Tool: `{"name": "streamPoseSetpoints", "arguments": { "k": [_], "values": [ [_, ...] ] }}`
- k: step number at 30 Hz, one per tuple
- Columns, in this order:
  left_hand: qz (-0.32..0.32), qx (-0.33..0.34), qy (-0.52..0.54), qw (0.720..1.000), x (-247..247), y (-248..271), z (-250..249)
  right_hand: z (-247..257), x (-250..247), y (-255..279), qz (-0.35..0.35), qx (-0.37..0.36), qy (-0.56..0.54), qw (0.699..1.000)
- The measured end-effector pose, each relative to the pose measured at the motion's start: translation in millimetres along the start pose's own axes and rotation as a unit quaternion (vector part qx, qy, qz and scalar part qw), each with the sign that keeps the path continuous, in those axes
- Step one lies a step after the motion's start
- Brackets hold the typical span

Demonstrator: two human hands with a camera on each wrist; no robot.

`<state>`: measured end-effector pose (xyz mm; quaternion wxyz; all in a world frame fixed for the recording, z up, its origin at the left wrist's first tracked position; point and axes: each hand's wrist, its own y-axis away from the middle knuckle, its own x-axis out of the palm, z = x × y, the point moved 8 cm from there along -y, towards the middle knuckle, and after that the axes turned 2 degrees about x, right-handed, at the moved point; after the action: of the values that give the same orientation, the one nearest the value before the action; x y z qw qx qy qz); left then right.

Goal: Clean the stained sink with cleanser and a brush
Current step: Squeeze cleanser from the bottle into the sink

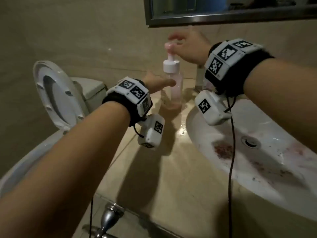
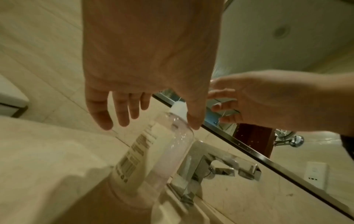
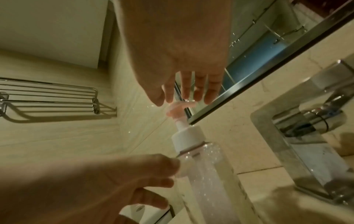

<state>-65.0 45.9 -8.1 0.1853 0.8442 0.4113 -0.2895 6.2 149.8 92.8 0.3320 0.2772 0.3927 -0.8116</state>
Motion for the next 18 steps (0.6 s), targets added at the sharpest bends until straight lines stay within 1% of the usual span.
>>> {"name": "streamPoseSetpoints", "arguments": {
  "k": [1, 2, 6, 10, 14, 18],
  "values": [
    [0.003, 0.0, 0.005, 1.0, 3.7, 3.2, -3.7, 0.3, 1.0, 1.1, 0.005, -0.004, 0.006, 1.0],
    [-0.006, 0.003, 0.006, 1.0, 6.0, -2.1, -4.5, 0.3, 0.6, -1.8, -0.012, -0.017, 0.02, 1.0],
    [0.006, 0.004, -0.004, 1.0, 19.7, -6.9, -4.9, 8.9, -1.6, 2.7, -0.068, -0.055, 0.117, 0.989],
    [0.003, 0.008, 0.027, 1.0, 25.5, -10.7, -2.5, 4.4, -4.0, 2.8, -0.093, -0.076, 0.094, 0.988],
    [0.005, 0.019, 0.057, 0.998, 31.5, -12.0, -5.6, -2.4, -11.5, 8.0, -0.114, -0.095, 0.131, 0.98],
    [-0.016, 0.029, 0.023, 0.999, 28.6, -3.4, -16.6, -14.5, -24.6, 14.7, -0.108, -0.079, 0.096, 0.986]
  ]
}}
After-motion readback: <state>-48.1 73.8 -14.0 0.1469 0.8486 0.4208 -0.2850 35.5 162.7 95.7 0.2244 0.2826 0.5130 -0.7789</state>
